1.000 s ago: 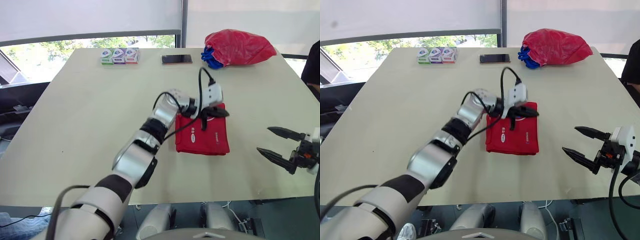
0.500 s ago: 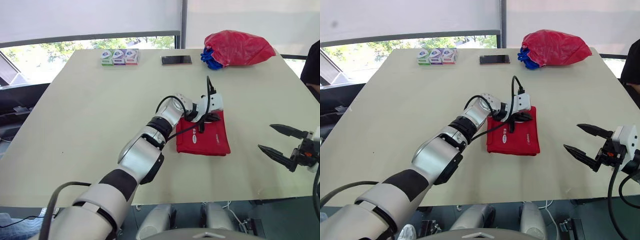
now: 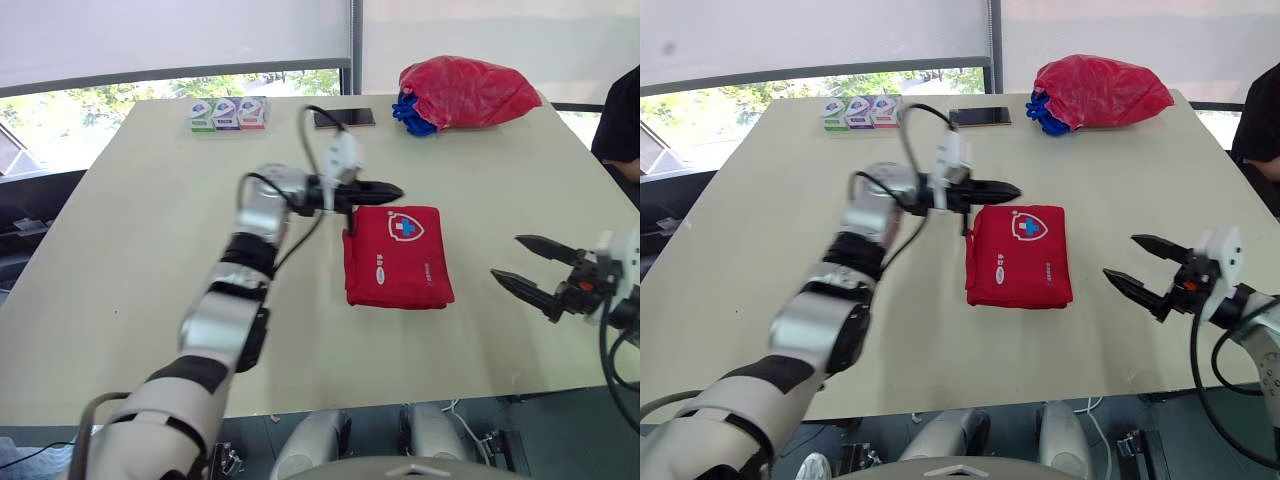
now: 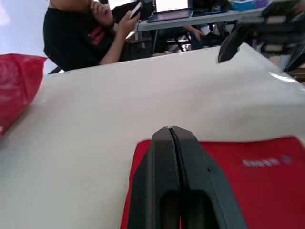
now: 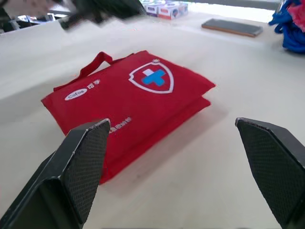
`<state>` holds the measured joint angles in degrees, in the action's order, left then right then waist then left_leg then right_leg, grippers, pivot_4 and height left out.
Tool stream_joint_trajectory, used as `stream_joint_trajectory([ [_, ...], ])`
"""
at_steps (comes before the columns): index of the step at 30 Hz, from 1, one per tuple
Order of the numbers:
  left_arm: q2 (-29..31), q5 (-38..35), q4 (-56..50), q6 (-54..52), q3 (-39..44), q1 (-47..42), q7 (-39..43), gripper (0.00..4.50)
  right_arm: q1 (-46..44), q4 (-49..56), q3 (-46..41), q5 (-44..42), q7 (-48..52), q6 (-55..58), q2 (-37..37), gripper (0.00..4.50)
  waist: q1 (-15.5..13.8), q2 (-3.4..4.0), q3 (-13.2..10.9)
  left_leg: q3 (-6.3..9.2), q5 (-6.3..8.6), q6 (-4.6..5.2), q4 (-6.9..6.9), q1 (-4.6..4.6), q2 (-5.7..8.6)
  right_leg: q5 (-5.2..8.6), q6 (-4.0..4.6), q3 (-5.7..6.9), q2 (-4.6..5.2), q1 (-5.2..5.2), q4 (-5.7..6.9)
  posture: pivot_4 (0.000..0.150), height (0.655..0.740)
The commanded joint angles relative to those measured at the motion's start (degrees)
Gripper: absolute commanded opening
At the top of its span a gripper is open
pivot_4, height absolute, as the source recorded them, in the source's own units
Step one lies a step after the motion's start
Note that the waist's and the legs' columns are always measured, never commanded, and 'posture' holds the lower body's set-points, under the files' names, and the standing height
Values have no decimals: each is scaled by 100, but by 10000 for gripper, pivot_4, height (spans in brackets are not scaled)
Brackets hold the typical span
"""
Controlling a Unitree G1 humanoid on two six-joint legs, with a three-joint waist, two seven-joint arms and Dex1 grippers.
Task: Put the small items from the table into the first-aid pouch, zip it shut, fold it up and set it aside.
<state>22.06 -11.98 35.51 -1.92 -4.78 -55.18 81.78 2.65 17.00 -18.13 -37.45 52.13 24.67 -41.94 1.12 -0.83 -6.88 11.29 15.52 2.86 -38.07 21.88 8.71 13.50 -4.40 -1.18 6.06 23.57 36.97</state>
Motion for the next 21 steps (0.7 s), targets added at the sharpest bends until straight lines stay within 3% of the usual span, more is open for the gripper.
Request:
stream_joint_trajectory([
  [1, 1009, -384, -1330, -835, 10, 556, 888, 13336, -281, 368, 334, -39, -652, 835, -12, 45000, 0, 4, -2, 6, 0, 0, 3, -3, 1, 0, 1, -7, -5, 1, 1, 1500, 7400],
  [5, 1848, -1259, -2413, -1570, 275, 1001, 1061, 34607, -632, 480, 543, -531, -1002, 1756, 119, 45000, -123, 6, -16, 22, 0, -1, -11, 7, 10, -1, 2, 6, -16, 2, -3, 1500, 7400],
  [7, 2318, -1639, -2880, -1658, 316, 1327, 1072, 41448, -864, 332, 701, -556, -1195, 2052, 239, 45000, -194, 1, -18, 25, 1, 1, -15, 6, 13, -2, 2, 10, -13, -1, -9, 1500, 7400],
  [8, 2561, -1835, -3115, -1761, 367, 1517, 1072, 43459, -1023, 183, 764, -578, -1317, 2221, 332, 45000, -196, 2, -18, 24, 1, 1, -15, 6, 14, -2, 2, 9, -12, -2, -11, 1500, 7400],
  [13, 3171, -2249, -3969, -2203, 807, 2252, 863, 43459, -1738, -631, 1385, -193, -1481, 2788, 439, 45000, -190, 18, -28, 10, 2, 2, -2, -6, 10, -2, 3, -3, -16, 0, -7, 1500, 7400],
  [16, 3227, -2389, -4263, -2394, 967, 2428, 561, 45000, -2017, -849, 1681, -113, -1458, 3065, 517, 35900, -196, 18, -29, 10, 2, 2, -2, -5, 10, -2, 3, -2, -16, 0, -7, 1500, 7400],
  [21, 3202, -2422, -4526, -2524, 1030, 2582, 315, 45000, -2083, -667, 1824, -274, -1468, 3368, 840, 12266, -161, 16, -28, 8, 2, 1, 1, -8, 7, -2, 3, -5, -14, -1, -8, 1500, 7400],
])
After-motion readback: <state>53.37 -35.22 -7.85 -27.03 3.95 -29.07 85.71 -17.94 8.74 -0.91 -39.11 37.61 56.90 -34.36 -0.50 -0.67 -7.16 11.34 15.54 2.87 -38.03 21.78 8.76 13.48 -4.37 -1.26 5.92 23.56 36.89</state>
